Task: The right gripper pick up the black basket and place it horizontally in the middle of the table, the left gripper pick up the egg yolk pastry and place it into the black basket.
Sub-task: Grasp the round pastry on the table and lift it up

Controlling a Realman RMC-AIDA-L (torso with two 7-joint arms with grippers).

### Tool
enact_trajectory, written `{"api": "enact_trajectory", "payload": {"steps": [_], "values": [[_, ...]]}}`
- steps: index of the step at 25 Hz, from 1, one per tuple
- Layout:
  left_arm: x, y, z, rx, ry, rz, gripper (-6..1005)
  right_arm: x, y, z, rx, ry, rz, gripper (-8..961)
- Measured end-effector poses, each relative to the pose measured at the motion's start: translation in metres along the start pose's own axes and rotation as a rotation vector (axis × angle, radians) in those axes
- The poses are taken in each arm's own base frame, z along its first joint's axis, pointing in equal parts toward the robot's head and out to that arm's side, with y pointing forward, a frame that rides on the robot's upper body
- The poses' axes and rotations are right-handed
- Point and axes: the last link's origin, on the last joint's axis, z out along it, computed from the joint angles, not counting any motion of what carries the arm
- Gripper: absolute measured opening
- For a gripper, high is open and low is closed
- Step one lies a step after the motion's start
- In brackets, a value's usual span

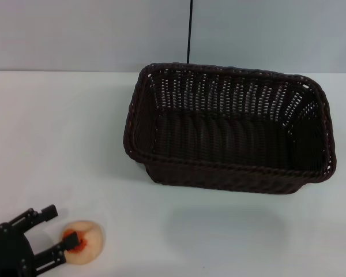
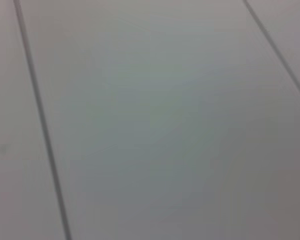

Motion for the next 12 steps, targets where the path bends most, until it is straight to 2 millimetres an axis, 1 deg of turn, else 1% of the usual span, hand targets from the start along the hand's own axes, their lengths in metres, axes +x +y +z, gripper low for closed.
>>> {"api": "enact_trajectory", "payload": {"steps": [4, 12], "values": [[-0.0052, 0.0033, 0.0012, -0.016, -0.028, -0.009, 796, 0.0056, -0.0047, 0.0024, 0.044, 0.027, -0.004, 408], [-0.0096, 0.0071, 0.0024, -0.031, -0.044, -0.009, 796, 0.0094, -0.0054, 0.0059, 0.06, 0.043, 0.001, 408]]}}
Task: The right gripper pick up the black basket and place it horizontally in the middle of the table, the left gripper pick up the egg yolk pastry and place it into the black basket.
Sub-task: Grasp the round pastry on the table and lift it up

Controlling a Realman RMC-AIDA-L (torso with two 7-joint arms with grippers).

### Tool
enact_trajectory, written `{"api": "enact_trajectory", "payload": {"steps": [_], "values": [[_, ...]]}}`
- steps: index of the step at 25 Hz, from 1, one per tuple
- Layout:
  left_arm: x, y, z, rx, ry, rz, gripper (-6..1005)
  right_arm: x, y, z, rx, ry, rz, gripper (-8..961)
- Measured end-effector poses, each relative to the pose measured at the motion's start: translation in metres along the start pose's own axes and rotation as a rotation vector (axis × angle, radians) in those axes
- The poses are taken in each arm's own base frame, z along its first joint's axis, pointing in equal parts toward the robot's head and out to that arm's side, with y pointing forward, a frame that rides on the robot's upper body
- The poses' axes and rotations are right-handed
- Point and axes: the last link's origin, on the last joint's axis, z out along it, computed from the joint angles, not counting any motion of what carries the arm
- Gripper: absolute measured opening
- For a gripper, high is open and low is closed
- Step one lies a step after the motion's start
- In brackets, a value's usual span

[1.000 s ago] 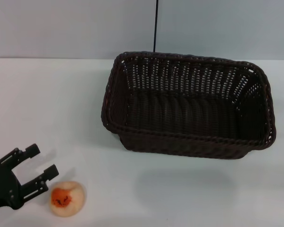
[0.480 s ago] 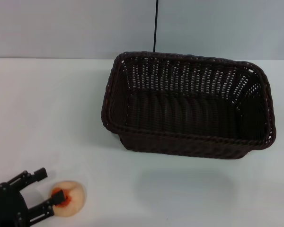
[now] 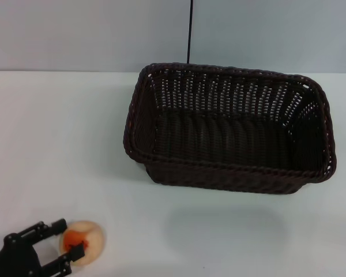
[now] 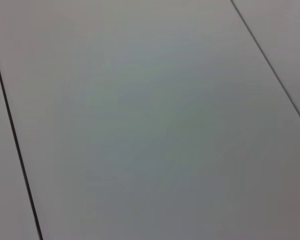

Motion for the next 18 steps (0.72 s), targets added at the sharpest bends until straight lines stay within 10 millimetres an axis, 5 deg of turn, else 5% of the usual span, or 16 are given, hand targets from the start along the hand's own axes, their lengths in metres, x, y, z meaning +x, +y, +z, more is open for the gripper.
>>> {"api": "enact_trajectory", "payload": {"steps": [7, 10, 18], "values": [[0.0, -0.002, 0.006, -0.032, -0.033, 0.016, 654, 0.001, 0.0, 0.0, 0.006, 0.006, 0.002, 408], [0.001, -0.003, 0.009, -0.034, -0.034, 0.017, 427, 0.002, 0.0, 0.0, 0.008, 0.007, 0.003, 408], [0.004, -0.004, 0.013, -0.045, -0.029, 0.013, 182, 0.004, 0.0, 0.002, 0.014, 0.016, -0.013, 408]]}}
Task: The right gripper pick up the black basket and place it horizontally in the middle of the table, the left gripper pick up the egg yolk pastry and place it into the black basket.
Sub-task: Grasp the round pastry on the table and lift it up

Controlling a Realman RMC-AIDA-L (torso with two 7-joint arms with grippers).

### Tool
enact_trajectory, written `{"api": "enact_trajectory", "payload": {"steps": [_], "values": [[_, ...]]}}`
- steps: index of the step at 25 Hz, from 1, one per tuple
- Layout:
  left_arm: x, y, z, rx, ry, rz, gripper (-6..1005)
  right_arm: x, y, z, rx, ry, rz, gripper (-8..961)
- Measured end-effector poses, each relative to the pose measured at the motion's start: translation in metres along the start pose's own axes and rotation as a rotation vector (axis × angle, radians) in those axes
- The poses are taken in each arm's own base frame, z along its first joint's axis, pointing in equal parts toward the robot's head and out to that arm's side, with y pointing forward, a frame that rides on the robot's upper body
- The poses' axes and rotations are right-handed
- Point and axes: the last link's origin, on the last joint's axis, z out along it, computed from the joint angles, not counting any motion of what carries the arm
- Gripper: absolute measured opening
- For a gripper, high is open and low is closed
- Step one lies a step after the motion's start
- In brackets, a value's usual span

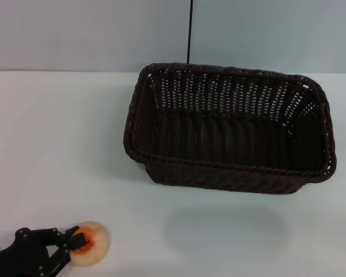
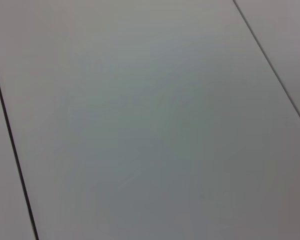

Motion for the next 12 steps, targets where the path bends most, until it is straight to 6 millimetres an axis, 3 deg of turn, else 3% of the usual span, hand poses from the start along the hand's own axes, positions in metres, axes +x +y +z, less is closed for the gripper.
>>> {"api": "enact_trajectory", "payload": {"steps": [6, 12], "values": [[0.007, 0.003, -0.001, -0.022, 0.048, 0.0, 119, 0.001, 0.001, 0.001, -0.002, -0.001, 0.002, 408], [0.042, -0.006, -0.005, 0.034, 0.294, -0.008, 69, 0.001, 0.002, 0.001, -0.002, -0.001, 0.005, 408]]}}
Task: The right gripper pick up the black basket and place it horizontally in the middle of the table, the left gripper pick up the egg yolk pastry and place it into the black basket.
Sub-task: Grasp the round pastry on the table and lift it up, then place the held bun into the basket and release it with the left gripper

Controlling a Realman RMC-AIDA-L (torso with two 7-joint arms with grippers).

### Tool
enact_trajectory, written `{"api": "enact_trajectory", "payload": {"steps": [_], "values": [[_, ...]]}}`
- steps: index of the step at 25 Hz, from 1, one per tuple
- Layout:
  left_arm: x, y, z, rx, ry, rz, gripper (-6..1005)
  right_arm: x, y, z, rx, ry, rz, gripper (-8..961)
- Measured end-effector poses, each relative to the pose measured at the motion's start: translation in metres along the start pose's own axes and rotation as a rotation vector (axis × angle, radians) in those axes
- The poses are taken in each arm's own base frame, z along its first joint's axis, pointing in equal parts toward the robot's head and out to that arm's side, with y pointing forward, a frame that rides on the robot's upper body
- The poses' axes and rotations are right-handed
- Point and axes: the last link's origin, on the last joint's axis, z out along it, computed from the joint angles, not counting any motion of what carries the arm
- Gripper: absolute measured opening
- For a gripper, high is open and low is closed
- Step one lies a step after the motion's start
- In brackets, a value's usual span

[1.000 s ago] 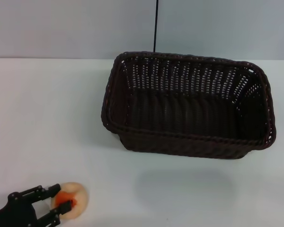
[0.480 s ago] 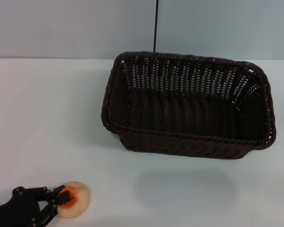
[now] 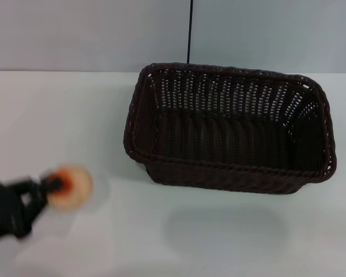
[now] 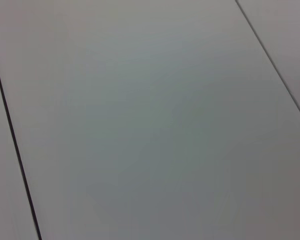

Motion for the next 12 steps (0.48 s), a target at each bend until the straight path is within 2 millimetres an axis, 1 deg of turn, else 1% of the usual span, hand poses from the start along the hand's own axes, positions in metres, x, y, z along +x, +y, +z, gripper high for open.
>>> {"api": "enact_trajectory", "payload": {"steps": [2, 4, 6, 7, 9, 12], "values": [[0.01, -0.004, 0.01, 0.015, 0.085, -0.012, 55, 0.001, 0.0, -0.001, 0.007, -0.003, 0.008, 408], [0.019, -0.007, 0.026, -0.01, 0.154, -0.016, 52, 0.001, -0.001, -0.003, 0.019, -0.011, 0.02, 408], [0.028, -0.006, 0.049, -0.064, 0.217, -0.023, 49, 0.002, -0.001, -0.004, 0.031, -0.016, 0.032, 408], [0.029, -0.006, 0.053, -0.072, 0.224, -0.024, 47, 0.003, -0.001, -0.005, 0.033, -0.014, 0.038, 408], [0.034, -0.005, 0.08, -0.119, 0.252, -0.033, 48, 0.006, 0.001, -0.006, 0.037, -0.009, 0.05, 408], [0.036, -0.004, 0.111, -0.145, 0.262, -0.039, 46, 0.008, 0.002, -0.007, 0.039, -0.005, 0.06, 408]]}}
